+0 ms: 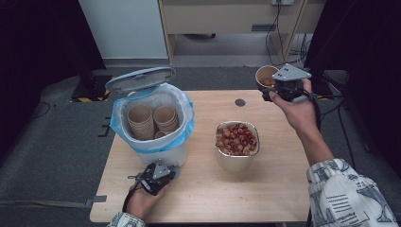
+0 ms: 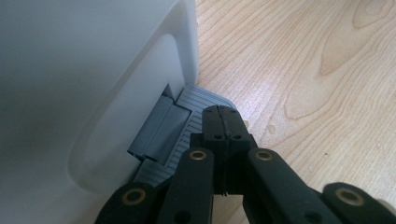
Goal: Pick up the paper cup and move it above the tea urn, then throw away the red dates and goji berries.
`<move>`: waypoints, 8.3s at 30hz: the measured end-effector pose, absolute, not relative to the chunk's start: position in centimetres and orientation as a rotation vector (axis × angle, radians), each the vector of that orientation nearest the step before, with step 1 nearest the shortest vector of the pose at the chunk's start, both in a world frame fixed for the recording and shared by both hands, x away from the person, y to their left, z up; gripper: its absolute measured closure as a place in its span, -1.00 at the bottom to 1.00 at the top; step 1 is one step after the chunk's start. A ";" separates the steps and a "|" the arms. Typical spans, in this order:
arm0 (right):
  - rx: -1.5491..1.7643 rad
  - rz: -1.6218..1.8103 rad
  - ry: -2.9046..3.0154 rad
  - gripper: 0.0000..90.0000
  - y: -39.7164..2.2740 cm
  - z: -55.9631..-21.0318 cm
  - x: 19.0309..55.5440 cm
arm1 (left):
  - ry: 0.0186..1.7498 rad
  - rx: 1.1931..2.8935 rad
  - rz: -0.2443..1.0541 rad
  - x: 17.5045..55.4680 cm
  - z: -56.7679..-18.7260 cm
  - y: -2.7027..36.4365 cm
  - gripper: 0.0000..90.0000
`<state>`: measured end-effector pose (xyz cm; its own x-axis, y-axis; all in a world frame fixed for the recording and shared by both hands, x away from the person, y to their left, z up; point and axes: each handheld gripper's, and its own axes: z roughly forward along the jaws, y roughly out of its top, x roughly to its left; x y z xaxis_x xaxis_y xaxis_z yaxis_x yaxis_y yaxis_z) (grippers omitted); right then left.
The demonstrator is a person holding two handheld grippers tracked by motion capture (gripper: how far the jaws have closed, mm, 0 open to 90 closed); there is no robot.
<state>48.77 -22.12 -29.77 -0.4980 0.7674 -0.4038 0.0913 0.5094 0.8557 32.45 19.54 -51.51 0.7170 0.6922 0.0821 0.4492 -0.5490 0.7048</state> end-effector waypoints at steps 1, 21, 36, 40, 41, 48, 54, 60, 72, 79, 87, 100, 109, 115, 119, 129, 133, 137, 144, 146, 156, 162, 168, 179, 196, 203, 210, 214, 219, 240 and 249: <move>0.699 1.018 1.914 -0.33 -22.1 -29.7 48.8 | 0.862 2.243 0.465 32.4 -51.5 19.5 1.00; 0.598 0.982 1.913 -0.33 -20.9 -29.0 48.7 | 0.862 2.245 0.465 32.4 -51.5 19.6 1.00; 0.544 0.966 1.921 -0.34 -20.0 -28.7 48.7 | 0.861 2.245 0.465 32.4 -51.5 19.6 1.00; 0.526 0.956 1.921 -0.34 -19.8 -28.8 48.6 | 0.862 2.245 0.465 32.4 -51.5 19.5 1.00; 0.521 0.950 1.922 -0.34 -19.7 -28.9 48.6 | 0.862 2.245 0.465 32.4 -51.5 19.5 1.00; 0.513 0.942 1.919 -0.34 -20.2 -28.8 48.6 | 0.863 2.244 0.463 32.5 -51.5 19.6 1.00; 0.476 0.958 1.932 -0.34 -19.4 -28.9 48.3 | 0.862 2.245 0.465 32.4 -51.5 19.5 1.00; 0.457 0.957 1.930 -0.34 -19.5 -28.8 47.9 | 0.862 2.245 0.464 32.5 -51.5 19.6 1.00; 0.383 0.897 1.940 -0.34 -19.3 -29.3 47.4 | 0.862 2.245 0.464 32.5 -51.5 19.6 1.00; 0.386 0.903 1.935 -0.34 -19.4 -29.2 47.3 | 0.862 2.245 0.464 32.4 -51.5 19.5 1.00; 0.322 0.844 1.928 -0.34 -18.9 -29.3 46.9 | 0.863 2.244 0.464 32.4 -51.5 19.6 1.00; 0.196 0.726 1.903 -0.34 -18.5 -29.2 45.9 | 0.863 2.242 0.463 32.5 -51.5 19.6 1.00; 0.138 0.687 1.891 -0.34 -18.4 -29.0 45.2 | 0.868 2.238 0.463 32.4 -51.5 19.6 1.00; 0.122 0.676 1.886 -0.34 -18.5 -28.9 45.1 | 0.870 2.237 0.460 32.5 -51.5 19.6 1.00; 0.117 0.670 1.879 -0.34 -18.7 -28.9 45.1 | 0.870 2.237 0.459 32.5 -51.5 19.6 1.00; 0.091 0.662 1.866 -0.34 -18.6 -28.3 44.6 | 0.869 2.235 0.458 32.5 -51.5 19.6 1.00; 0.073 0.651 1.859 -0.33 -18.6 -28.1 44.5 | 0.870 2.235 0.458 32.5 -51.5 19.6 1.00; 0.072 0.646 1.856 -0.34 -18.8 -28.0 44.4 | 0.869 2.237 0.459 32.5 -51.5 19.6 1.00; 0.057 0.625 1.851 -0.34 -18.8 -28.1 44.3 | 0.868 2.234 0.457 32.5 -51.5 19.6 1.00; 0.051 0.620 1.851 -0.33 -18.7 -28.1 44.3 | 0.868 2.235 0.458 32.5 -51.5 19.6 1.00; 0.029 0.603 1.845 -0.34 -18.6 -28.0 44.0 | 0.868 2.237 0.460 32.5 -51.5 19.6 1.00; 0.016 0.593 1.842 -0.33 -18.4 -28.0 43.9 | 0.867 2.234 0.458 32.5 -51.5 19.6 1.00; -0.001 0.578 1.835 -0.33 -18.3 -27.9 43.8 | 0.869 2.234 0.458 32.5 -51.5 19.6 1.00; -0.068 0.513 1.828 -0.33 -17.7 -28.1 43.6 | 0.868 2.234 0.457 32.5 -51.5 19.6 1.00; -0.123 0.455 1.812 -0.33 -17.5 -28.3 43.3 | 0.869 2.233 0.455 32.5 -51.5 19.6 1.00; -0.123 0.455 1.812 -0.33 -17.6 -28.1 43.3 | 0.869 2.234 0.456 32.5 -51.5 19.6 1.00; -0.121 0.454 1.803 -0.33 -17.7 -27.6 43.3 | 0.869 2.234 0.456 32.5 -51.5 19.6 1.00; -0.129 0.443 1.799 -0.33 -17.6 -27.2 43.2 | 0.869 2.234 0.454 32.5 -51.5 19.6 1.00; -0.170 0.370 1.771 -0.32 -17.4 -26.9 43.0 | 0.869 2.234 0.454 32.5 -51.5 19.6 1.00; -0.349 0.146 1.703 -0.28 -16.5 -27.6 42.3 | 0.869 2.234 0.453 32.5 -51.5 19.6 1.00; -0.422 0.040 1.652 -0.28 -16.0 -28.2 42.0 | 0.869 2.234 0.453 32.5 -51.5 19.6 1.00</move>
<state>42.02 -16.03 -28.23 -0.0650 -0.2483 -0.9665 -0.2953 0.9299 -0.2190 32.51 19.62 -51.53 0.7154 0.6952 0.0700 0.4553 -0.5398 0.7081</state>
